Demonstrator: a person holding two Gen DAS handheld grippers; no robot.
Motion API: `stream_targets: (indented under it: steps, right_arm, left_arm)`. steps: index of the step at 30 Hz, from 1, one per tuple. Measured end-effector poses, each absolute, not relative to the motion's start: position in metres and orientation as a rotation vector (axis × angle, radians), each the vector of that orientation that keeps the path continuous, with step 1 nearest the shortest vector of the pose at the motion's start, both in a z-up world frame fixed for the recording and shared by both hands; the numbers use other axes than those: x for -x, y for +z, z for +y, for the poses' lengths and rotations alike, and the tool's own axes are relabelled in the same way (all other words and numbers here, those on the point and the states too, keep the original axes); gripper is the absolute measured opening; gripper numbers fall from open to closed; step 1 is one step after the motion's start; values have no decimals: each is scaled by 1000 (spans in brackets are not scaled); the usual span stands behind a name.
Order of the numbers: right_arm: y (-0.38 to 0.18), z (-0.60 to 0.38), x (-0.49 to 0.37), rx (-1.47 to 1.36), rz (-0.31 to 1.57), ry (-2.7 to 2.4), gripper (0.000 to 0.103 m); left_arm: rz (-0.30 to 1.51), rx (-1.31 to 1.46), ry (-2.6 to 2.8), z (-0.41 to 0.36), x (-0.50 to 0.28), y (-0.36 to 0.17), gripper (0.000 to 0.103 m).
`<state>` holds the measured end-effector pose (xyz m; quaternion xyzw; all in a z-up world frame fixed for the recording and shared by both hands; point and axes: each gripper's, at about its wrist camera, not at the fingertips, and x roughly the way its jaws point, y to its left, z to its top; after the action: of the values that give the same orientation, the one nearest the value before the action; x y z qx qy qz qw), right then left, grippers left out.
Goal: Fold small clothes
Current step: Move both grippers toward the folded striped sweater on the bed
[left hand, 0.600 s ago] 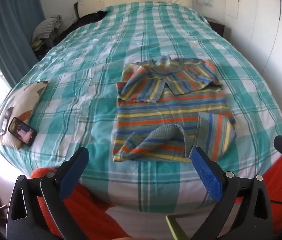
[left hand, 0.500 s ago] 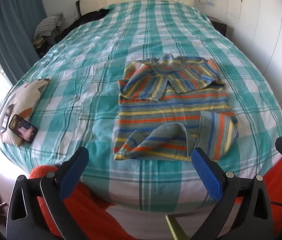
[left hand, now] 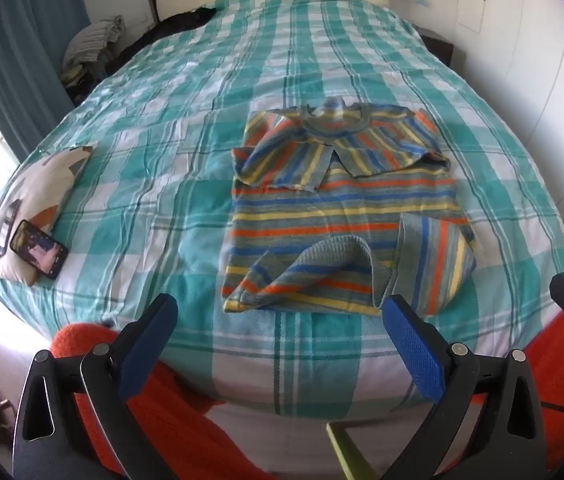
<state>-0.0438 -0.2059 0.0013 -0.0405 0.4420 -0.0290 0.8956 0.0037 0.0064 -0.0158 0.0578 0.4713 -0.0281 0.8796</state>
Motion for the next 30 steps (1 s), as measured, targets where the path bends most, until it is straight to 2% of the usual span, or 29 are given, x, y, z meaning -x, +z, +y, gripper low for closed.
stream_targets:
  steps: [9, 14, 30]
  right_arm:
    - [-7, -199, 36, 147, 983, -127, 103]
    - [-3, -212, 36, 84, 959, -128, 103]
    - [9, -215, 33, 251, 898, -266, 103]
  left_arm:
    - [995, -111, -37, 8, -5, -16, 103]
    - [1030, -102, -6, 16, -13, -25, 103]
    - [1046, -90, 18, 31, -20, -26, 103]
